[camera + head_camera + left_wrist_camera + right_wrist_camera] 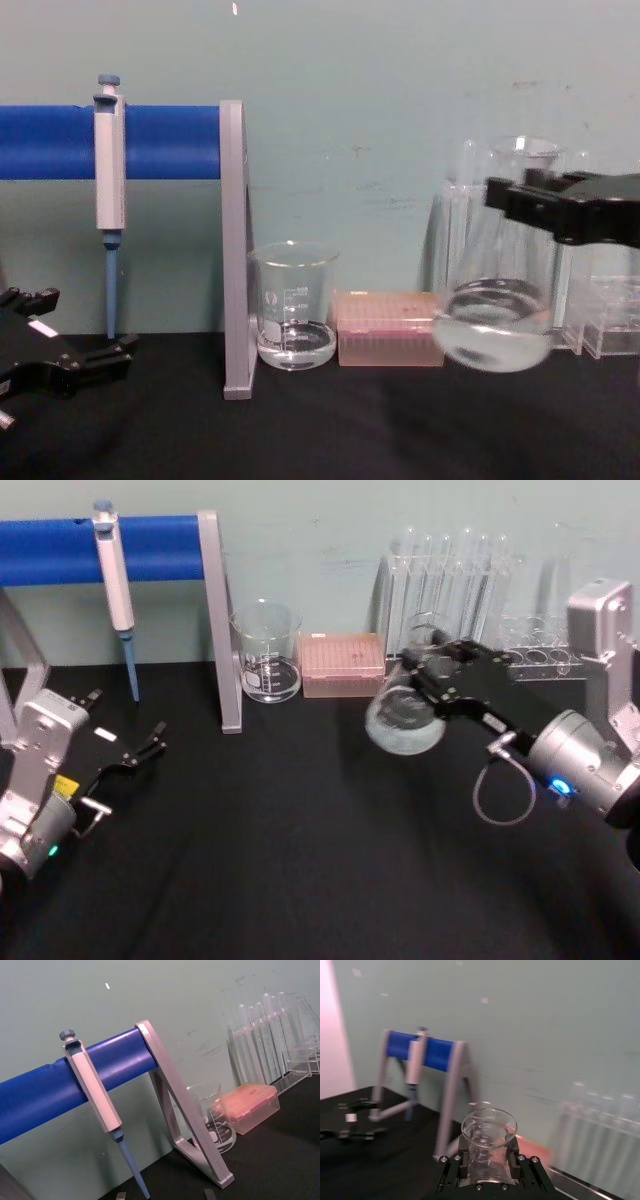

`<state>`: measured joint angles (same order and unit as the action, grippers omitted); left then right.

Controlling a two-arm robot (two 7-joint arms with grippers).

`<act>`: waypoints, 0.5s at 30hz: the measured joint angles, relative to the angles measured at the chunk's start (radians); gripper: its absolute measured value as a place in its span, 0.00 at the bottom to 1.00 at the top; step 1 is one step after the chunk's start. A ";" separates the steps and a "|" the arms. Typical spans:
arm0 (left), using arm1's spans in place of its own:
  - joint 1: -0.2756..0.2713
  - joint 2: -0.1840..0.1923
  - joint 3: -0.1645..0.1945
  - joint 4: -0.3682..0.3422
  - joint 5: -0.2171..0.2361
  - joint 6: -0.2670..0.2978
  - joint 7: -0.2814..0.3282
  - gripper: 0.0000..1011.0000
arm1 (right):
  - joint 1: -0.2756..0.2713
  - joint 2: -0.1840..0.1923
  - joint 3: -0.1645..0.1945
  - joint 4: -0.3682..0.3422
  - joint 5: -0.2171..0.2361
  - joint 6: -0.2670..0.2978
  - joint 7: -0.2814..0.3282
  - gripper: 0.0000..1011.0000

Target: Grasp the erlenmeyer flask with one hand, shake it three times, then place it back.

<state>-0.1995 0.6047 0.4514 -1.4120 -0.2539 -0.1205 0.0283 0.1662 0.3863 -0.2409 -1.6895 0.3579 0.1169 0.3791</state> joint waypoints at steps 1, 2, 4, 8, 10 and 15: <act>0.000 0.000 0.000 0.000 0.000 0.000 0.000 0.99 | 0.007 0.002 -0.009 0.005 0.008 -0.002 0.015 0.44; 0.000 0.000 0.000 0.000 0.000 0.000 0.000 0.99 | 0.011 0.003 -0.015 0.008 0.013 -0.002 0.026 0.44; 0.000 0.000 0.000 0.000 0.000 0.000 0.000 0.99 | 0.028 0.008 -0.035 0.021 0.034 -0.005 0.066 0.44; 0.000 0.000 0.000 0.000 0.000 0.000 0.000 0.99 | 0.053 0.018 -0.064 0.040 0.062 -0.010 0.122 0.44; 0.000 0.000 0.000 0.000 0.000 0.000 0.000 0.99 | 0.064 0.022 -0.078 0.049 0.071 -0.011 0.139 0.44; 0.000 0.000 0.000 0.000 0.000 0.000 0.000 0.99 | 0.079 0.031 -0.095 0.060 0.085 -0.013 0.154 0.44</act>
<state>-0.1995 0.6047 0.4514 -1.4120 -0.2539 -0.1205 0.0283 0.2452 0.4173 -0.3359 -1.6296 0.4431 0.1035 0.5333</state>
